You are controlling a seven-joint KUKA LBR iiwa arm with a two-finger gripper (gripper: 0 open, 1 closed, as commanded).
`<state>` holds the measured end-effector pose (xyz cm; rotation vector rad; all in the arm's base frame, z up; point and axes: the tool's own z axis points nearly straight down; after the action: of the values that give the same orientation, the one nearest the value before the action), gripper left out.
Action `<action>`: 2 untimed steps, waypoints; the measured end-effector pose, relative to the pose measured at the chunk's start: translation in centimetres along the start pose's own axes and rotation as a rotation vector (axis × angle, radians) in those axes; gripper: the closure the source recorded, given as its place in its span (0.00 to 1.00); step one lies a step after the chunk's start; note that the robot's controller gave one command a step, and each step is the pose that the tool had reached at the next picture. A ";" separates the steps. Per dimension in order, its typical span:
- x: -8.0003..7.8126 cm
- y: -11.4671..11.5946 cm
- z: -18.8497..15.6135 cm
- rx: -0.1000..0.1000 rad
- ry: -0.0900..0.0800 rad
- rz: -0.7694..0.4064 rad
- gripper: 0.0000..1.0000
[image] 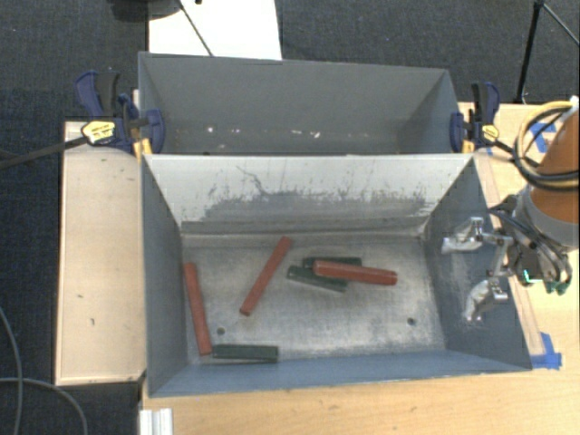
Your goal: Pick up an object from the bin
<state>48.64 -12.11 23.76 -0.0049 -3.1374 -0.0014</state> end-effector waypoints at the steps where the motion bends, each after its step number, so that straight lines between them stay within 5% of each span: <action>1: -0.2 0.0 -0.3 0.002 -0.007 -0.004 0.00; 2: -1.8 2.2 4.2 0.003 -0.011 -0.091 0.00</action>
Offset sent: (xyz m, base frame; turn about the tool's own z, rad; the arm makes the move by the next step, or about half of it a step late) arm 0.0411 0.0564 -0.1191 -0.2370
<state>50.46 -9.95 19.53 0.1383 -3.1458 0.0027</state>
